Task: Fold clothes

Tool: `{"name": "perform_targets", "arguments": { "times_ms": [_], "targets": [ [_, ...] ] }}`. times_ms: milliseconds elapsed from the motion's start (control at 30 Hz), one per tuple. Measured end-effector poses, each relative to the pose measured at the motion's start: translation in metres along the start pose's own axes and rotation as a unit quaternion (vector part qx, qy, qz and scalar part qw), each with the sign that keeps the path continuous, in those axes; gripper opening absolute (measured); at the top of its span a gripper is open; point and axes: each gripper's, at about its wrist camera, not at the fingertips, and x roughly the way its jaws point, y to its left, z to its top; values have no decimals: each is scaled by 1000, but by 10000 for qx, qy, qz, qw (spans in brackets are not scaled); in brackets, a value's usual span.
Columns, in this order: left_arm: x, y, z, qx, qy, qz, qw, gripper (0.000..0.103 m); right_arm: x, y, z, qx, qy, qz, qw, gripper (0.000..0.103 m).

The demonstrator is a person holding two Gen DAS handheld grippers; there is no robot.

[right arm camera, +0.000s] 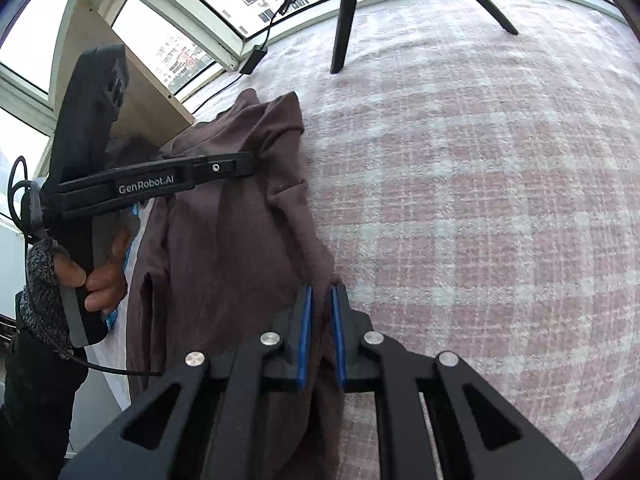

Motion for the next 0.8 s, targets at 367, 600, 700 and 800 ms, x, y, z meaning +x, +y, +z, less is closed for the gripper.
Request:
{"name": "perform_targets", "arguments": {
  "times_ms": [367, 600, 700, 800],
  "targets": [
    [-144, -41, -167, 1069, -208, -197, 9939, 31, -137, 32, -96, -140, 209, 586, 9980, 22],
    [-118, -127, -309, 2108, 260, -359, 9765, 37, -158, 45, -159, -132, 150, 16, 9998, 56],
    [-98, -162, -344, 2544, 334, -291, 9661, 37, -122, 51, -157, -296, 285, -242, 9989, 56],
    [-82, -178, -356, 2805, 220, 20, 9596, 37, -83, 54, -149, -508, 446, -451, 9967, 56]
  ]
}}
